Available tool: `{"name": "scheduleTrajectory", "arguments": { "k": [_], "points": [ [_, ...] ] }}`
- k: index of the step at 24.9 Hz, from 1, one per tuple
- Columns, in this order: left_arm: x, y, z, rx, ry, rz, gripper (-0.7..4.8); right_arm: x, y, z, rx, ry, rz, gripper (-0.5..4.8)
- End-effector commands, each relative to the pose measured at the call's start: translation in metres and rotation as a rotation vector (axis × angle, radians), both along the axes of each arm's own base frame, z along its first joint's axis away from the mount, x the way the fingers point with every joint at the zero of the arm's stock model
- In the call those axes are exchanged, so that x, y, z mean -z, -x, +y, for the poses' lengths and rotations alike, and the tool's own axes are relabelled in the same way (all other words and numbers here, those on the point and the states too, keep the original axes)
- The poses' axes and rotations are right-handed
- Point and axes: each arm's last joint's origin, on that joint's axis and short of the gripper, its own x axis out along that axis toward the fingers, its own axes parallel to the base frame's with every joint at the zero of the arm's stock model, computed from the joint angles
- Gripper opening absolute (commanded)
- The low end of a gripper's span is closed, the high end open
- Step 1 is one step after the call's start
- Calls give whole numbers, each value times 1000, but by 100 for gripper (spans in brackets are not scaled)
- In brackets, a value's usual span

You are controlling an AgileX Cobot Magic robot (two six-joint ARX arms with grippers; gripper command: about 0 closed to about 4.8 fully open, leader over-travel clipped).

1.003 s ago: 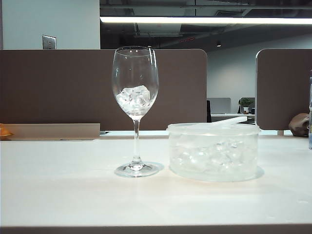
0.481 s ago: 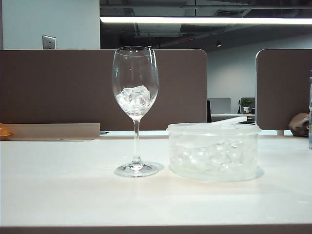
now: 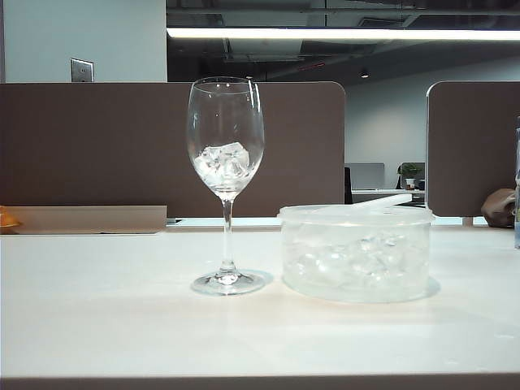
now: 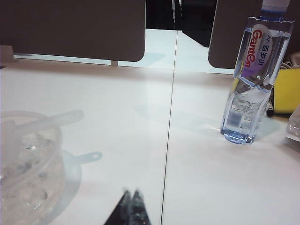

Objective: Pick up an ice shovel filled with ice cubes and pour the ice from the shovel into the glass.

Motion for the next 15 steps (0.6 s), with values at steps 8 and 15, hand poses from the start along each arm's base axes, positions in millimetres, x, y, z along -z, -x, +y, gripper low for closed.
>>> {"name": "scheduleTrajectory", "arguments": {
  "k": [8, 15],
  "points": [
    [0, 0, 0, 1, 3, 4, 29, 16, -2, 0, -2, -7, 56, -5],
    [0, 0, 0, 1, 3, 4, 29, 16, -2, 0, -2, -7, 59, -5]
  ]
}}
